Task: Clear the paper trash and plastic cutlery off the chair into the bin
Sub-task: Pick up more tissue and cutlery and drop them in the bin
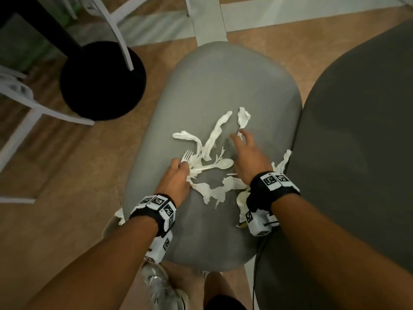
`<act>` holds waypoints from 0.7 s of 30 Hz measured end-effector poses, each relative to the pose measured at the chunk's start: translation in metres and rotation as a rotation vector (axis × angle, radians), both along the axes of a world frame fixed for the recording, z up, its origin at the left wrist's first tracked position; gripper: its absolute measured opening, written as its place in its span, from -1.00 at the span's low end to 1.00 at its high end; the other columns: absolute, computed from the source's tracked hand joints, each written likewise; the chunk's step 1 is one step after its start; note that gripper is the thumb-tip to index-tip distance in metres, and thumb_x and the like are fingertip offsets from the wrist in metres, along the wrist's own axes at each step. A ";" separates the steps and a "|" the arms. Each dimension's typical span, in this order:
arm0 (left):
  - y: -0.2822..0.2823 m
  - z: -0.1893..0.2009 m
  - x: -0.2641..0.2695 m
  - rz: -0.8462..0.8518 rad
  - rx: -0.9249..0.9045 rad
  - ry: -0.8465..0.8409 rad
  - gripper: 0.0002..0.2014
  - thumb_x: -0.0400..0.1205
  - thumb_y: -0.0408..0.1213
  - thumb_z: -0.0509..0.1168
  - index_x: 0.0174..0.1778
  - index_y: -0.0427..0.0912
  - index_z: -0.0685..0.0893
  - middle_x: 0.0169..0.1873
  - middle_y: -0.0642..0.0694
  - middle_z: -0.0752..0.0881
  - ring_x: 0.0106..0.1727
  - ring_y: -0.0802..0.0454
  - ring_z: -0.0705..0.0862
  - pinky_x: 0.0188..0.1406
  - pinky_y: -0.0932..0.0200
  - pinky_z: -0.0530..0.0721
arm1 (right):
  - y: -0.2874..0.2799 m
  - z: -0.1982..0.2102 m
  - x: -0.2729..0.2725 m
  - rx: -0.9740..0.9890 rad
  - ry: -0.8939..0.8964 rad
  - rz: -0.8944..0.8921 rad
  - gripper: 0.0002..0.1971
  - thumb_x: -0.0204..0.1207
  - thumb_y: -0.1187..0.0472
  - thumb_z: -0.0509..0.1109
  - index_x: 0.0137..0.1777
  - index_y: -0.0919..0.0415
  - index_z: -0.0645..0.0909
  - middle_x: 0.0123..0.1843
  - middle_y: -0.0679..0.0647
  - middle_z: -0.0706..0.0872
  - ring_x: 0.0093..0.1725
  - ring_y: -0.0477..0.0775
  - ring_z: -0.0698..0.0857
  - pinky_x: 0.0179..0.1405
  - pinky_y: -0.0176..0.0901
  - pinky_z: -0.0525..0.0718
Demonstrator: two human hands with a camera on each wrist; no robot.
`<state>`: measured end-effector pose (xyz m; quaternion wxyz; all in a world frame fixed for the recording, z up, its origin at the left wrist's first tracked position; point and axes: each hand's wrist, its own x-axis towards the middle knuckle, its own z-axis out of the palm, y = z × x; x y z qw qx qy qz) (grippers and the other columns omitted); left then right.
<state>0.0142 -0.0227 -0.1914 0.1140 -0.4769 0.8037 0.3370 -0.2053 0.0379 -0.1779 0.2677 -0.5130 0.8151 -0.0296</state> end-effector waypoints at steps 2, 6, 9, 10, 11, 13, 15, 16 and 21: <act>-0.005 0.003 0.011 0.049 0.005 0.007 -0.79 0.51 -0.53 0.21 0.03 -0.26 0.49 0.10 -0.17 0.44 -0.08 -0.26 0.59 -0.02 -0.02 0.57 | -0.004 -0.006 0.000 0.000 0.024 0.091 -0.28 0.40 0.47 0.41 0.48 -0.07 0.28 0.69 0.08 0.11 0.08 0.35 0.68 -0.16 0.20 0.78; -0.007 0.008 0.031 0.147 0.031 -0.010 -0.83 0.52 -0.53 0.17 -0.05 -0.21 0.47 0.04 -0.12 0.45 -0.07 -0.24 0.58 -0.03 0.03 0.54 | -0.009 -0.007 0.005 -0.005 0.028 0.180 -0.29 0.42 0.41 0.37 0.53 -0.04 0.25 0.64 0.06 0.16 0.11 0.36 0.66 -0.19 0.17 0.75; -0.003 0.007 0.045 0.185 0.053 0.007 -0.83 0.49 -0.55 0.16 -0.14 -0.18 0.47 -0.04 -0.04 0.44 -0.10 -0.20 0.57 -0.10 0.04 0.54 | -0.010 -0.005 0.016 -0.048 -0.048 0.212 -0.31 0.39 0.29 0.36 0.55 0.03 0.30 0.61 0.04 0.22 0.30 0.30 0.58 -0.06 0.14 0.74; -0.002 0.006 0.048 0.194 0.051 0.022 -0.83 0.48 -0.55 0.18 -0.17 -0.17 0.46 -0.07 -0.02 0.44 -0.13 -0.18 0.56 -0.14 0.05 0.52 | -0.009 -0.003 0.020 -0.059 -0.074 0.245 -0.29 0.36 0.22 0.37 0.56 0.03 0.31 0.62 0.04 0.22 0.36 0.27 0.53 0.05 0.15 0.73; 0.000 0.006 0.053 0.208 0.049 0.036 -0.82 0.48 -0.55 0.19 -0.19 -0.16 0.45 -0.10 -0.01 0.44 -0.15 -0.15 0.55 -0.19 0.08 0.46 | -0.008 -0.002 0.028 -0.054 -0.094 0.296 -0.25 0.35 0.13 0.38 0.59 0.02 0.29 0.64 0.05 0.22 0.40 0.26 0.49 0.16 0.18 0.70; 0.003 0.010 0.058 0.240 0.040 0.059 -0.79 0.47 -0.57 0.18 -0.19 -0.15 0.45 -0.11 0.01 0.45 -0.15 -0.09 0.50 -0.20 0.13 0.37 | -0.007 0.000 0.041 0.000 -0.114 0.380 -0.17 0.33 -0.03 0.40 0.64 -0.06 0.21 0.70 0.04 0.12 0.43 0.28 0.47 0.25 0.22 0.66; 0.002 0.016 0.064 0.279 0.014 0.074 -0.74 0.45 -0.61 0.15 -0.14 -0.15 0.50 -0.09 0.00 0.47 -0.14 -0.06 0.46 -0.16 0.15 0.34 | -0.011 -0.002 0.052 0.042 -0.116 0.412 -0.16 0.36 0.03 0.40 0.66 -0.13 0.16 0.74 0.03 0.00 0.42 0.31 0.49 0.19 0.20 0.69; 0.001 0.019 0.068 0.299 0.004 0.080 -0.72 0.45 -0.63 0.15 -0.12 -0.16 0.52 -0.09 -0.01 0.48 -0.13 -0.06 0.46 -0.15 0.14 0.35 | -0.015 -0.005 0.054 0.041 -0.111 0.413 -0.18 0.40 0.15 0.38 0.66 -0.15 0.17 0.75 0.04 -0.03 0.42 0.33 0.48 0.13 0.18 0.71; -0.005 0.020 0.092 0.311 -0.016 0.085 -0.70 0.40 -0.66 0.15 -0.18 -0.14 0.48 -0.09 -0.07 0.56 -0.08 -0.10 0.51 -0.14 0.10 0.41 | -0.041 -0.015 0.054 0.149 -0.031 0.498 -0.37 0.50 0.48 0.28 0.54 -0.02 0.47 0.57 0.16 0.33 0.32 0.33 0.55 0.20 0.12 0.68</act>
